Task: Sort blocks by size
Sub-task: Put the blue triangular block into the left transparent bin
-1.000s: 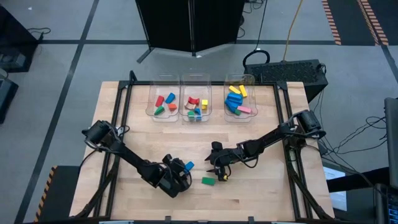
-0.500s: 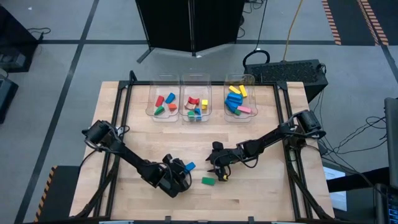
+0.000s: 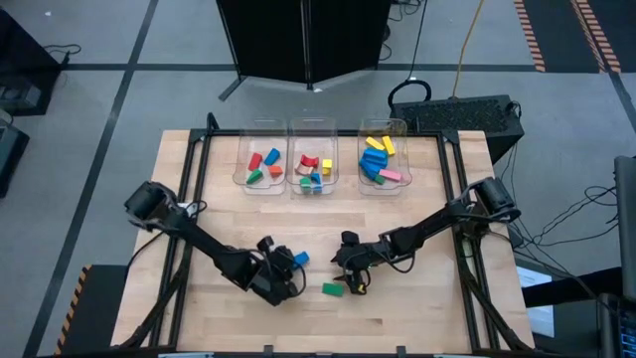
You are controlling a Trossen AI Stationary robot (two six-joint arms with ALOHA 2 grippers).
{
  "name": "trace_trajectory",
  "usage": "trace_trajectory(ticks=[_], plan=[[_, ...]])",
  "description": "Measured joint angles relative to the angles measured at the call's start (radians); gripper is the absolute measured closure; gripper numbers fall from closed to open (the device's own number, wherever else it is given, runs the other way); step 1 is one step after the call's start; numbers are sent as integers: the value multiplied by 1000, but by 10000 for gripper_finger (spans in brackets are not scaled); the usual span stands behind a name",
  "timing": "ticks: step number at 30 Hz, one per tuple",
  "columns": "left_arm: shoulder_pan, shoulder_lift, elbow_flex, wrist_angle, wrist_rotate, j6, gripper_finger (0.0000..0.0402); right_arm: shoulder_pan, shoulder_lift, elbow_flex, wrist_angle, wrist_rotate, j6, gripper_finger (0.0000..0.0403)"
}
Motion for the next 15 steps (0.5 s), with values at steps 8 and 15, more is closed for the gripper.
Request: trace_trajectory(ticks=[8,15], plan=[[46,-118,0,-156,-7,9,278,22,0,0,0,33,25,154],[48,-226,0,-257,-14,37,278,23,0,0,-2,33,64,154]])
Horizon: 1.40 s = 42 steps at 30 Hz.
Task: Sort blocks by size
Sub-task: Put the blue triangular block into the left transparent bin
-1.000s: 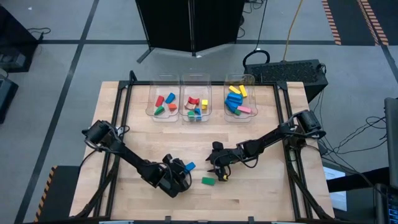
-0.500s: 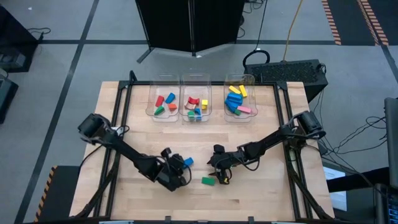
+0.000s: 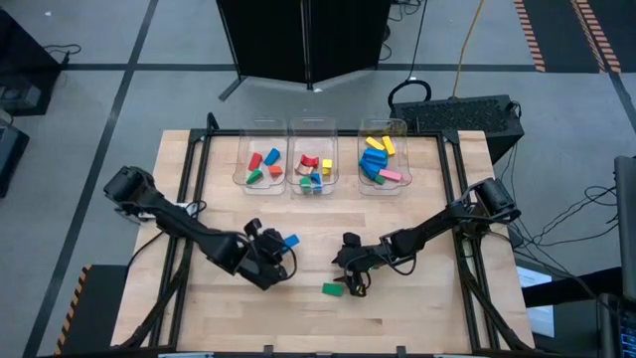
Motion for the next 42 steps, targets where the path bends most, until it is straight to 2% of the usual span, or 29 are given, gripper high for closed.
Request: trace_trajectory(ticks=[6,14,20,42], plan=[[17,-91,0,-114,-44,4,277,27,0,0,-11,5,56,154],[70,-176,0,-294,-64,28,277,51,0,0,-4,98,81,154],[128,-224,0,-392,-65,28,277,51,0,0,-2,99,83,154],[414,-364,0,-394,-57,342,277,59,0,0,-4,118,179,154]])
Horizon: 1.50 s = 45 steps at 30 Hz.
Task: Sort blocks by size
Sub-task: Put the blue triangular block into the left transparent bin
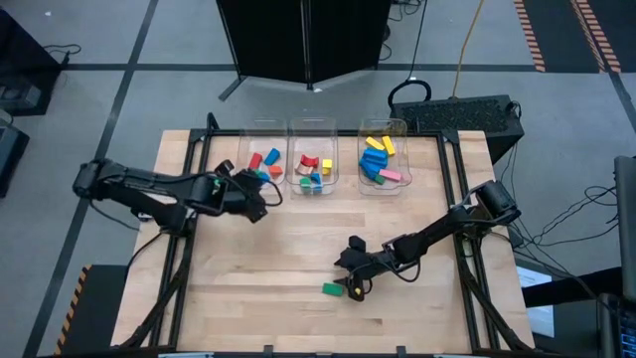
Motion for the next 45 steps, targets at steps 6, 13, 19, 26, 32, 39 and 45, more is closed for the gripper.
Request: trace_trajectory(ticks=[6,13,19,26,32,39,45], plan=[[102,0,0,16,3,113,277,1,0,0,1,11,15,154],[279,0,0,134,162,299,277,1,0,0,1,11,13,154],[432,1,0,237,301,399,277,2,0,0,0,10,8,154],[579,1,-36,276,396,439,277,12,0,0,-1,10,-5,154],[650,17,-105,341,464,452,277,12,0,0,-2,9,-7,154],[692,76,-131,371,489,468,277,12,0,0,-2,11,-10,154],[706,142,-130,421,539,491,277,12,0,0,-2,12,-11,154]])
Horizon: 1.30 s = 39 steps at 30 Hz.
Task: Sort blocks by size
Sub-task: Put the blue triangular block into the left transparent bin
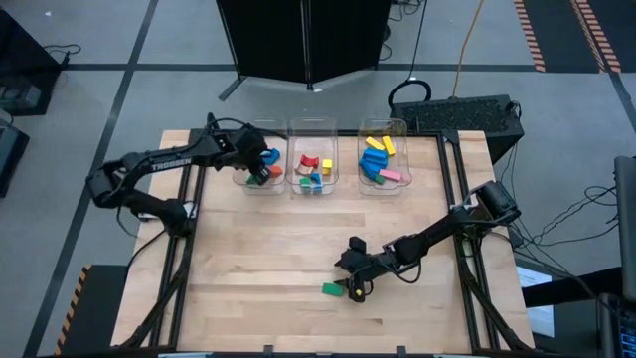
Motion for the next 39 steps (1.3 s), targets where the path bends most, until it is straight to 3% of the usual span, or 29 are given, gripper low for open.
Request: trace_trajectory(ticks=[16,28,39], plan=[[35,122,1,43,21,4,277,0,0,0,0,1,-3,154],[51,137,3,55,53,3,276,0,0,0,0,1,-8,154],[50,139,1,96,35,-1,229,0,0,0,0,1,-8,154]])
